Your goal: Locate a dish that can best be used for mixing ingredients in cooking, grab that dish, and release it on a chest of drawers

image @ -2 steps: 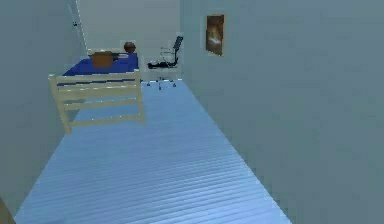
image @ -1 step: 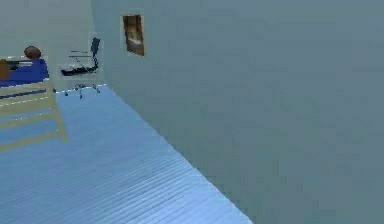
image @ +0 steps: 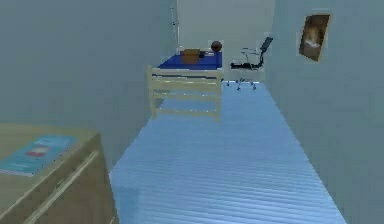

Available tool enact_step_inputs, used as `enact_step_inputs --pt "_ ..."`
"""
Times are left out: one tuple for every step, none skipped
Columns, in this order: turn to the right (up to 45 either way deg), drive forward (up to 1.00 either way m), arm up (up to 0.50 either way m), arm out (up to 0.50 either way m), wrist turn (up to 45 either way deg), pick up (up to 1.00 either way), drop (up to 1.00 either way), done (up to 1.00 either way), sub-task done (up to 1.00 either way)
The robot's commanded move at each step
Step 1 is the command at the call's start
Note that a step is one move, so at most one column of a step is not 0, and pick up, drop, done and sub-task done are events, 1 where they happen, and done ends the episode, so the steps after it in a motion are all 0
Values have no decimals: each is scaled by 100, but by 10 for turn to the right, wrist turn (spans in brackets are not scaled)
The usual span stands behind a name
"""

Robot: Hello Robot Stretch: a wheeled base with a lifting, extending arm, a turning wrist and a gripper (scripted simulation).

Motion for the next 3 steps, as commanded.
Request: enact_step_inputs --pt "-240 0 0 0 0 0 0 0 0" --pt "450 0 0 0 0 0 0 0 0" --pt "240 0 0 0 0 0 0 0 0"
